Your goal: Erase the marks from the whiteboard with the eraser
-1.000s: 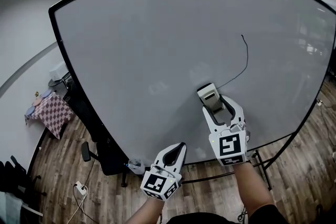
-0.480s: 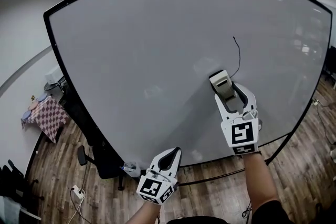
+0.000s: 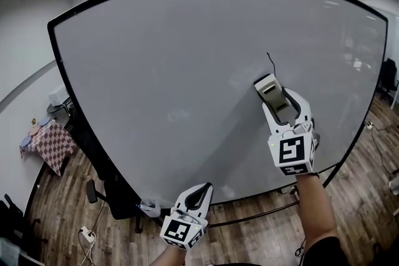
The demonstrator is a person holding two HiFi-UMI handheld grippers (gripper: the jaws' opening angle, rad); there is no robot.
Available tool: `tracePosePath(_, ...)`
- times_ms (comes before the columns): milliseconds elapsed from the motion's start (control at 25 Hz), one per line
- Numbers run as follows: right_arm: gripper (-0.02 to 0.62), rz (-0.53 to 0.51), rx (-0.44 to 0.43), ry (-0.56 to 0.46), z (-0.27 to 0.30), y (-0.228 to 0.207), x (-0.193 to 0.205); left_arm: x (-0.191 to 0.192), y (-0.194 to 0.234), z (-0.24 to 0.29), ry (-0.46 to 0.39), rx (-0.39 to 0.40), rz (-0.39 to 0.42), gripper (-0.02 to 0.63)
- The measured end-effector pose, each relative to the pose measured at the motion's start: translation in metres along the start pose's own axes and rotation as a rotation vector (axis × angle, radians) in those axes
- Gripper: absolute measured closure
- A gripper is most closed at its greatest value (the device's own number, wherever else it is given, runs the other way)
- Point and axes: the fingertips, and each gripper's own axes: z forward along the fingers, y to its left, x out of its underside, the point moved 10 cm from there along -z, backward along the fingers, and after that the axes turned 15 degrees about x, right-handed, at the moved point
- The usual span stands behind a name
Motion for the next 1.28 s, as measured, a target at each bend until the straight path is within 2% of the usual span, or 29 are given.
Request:
tracePosePath(160,0.351,-0.038,0.009,-0.015,0.007,-0.012,0.000,-0.003,-0.001,0.005,-0.016,0.001,0.002,0.588)
tracePosePath(480,0.351,0.031,0.113,-0.001,0.015,-0.053,-0.001,-0.008,0.000,0.008,-0.028,0.017,-0.006,0.588)
tracePosePath(640,0.351,0.075,0.150,0.023,0.025,-0.073,0.003,-0.026,0.009,0.020,-0.049,0.000,0.043,0.588)
tracePosePath(840,0.350,0.097,0.170,0.015,0.019,-0.068,-0.001,-0.061,0.028,0.035,-0.088,-0.014,0.132,0.588)
tracePosePath(1000,0.350,0.173,0.147,-0.031,0.005,-0.066,-0.009,-0.092,0.040,0.053,-0.097,-0.025,0.169,0.588)
tracePosePath(1280,0.350,0.199,0.017,-0.102,-0.006,-0.026,-0.056,-0.137,0.055,0.080,-0.120,-0.062,0.182,0.588)
